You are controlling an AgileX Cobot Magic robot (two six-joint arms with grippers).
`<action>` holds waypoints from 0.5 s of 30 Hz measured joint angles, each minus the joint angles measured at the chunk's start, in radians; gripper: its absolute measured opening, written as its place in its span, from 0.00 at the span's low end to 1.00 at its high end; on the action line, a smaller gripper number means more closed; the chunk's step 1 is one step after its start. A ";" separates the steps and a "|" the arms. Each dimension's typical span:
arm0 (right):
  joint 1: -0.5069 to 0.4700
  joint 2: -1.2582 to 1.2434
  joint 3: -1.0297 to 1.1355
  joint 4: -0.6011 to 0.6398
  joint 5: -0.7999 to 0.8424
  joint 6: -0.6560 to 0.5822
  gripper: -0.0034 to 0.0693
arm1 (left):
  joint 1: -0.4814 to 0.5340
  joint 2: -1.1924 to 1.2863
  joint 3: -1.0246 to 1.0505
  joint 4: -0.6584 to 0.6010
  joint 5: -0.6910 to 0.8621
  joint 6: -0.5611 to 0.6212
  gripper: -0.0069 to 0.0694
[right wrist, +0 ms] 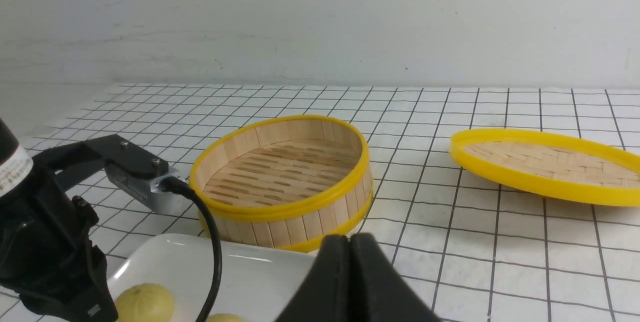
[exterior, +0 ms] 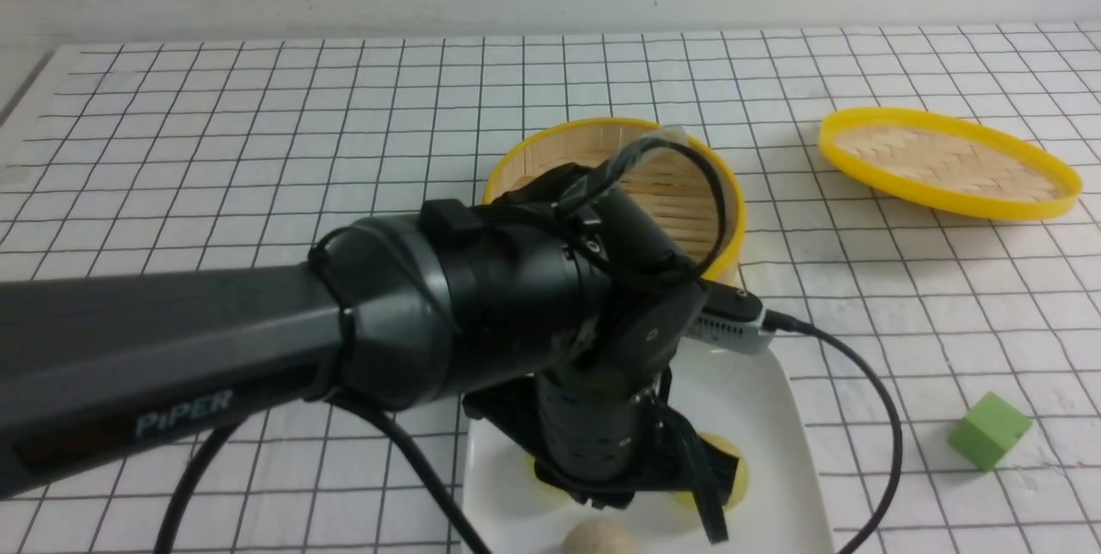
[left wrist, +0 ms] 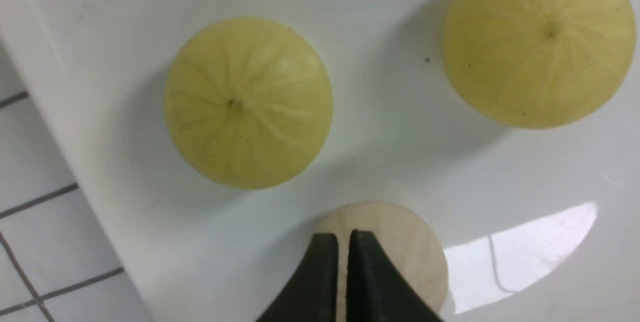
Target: Put the steamed buns into the plate on the white-black tablecloth.
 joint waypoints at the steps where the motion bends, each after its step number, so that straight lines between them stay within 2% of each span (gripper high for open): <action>1: -0.002 -0.003 0.012 -0.003 -0.009 0.000 0.04 | 0.000 0.000 0.000 0.005 0.000 0.000 0.12; 6: -0.071 -0.039 0.122 -0.053 -0.066 -0.001 0.05 | 0.000 -0.005 0.000 0.023 0.000 0.000 0.10; 11: -0.231 -0.041 0.294 -0.139 -0.076 -0.001 0.05 | -0.001 -0.054 0.000 0.083 0.010 0.000 0.10; 15: -0.269 -0.041 0.356 -0.146 -0.066 -0.001 0.05 | -0.001 -0.086 0.000 0.112 0.033 0.000 0.10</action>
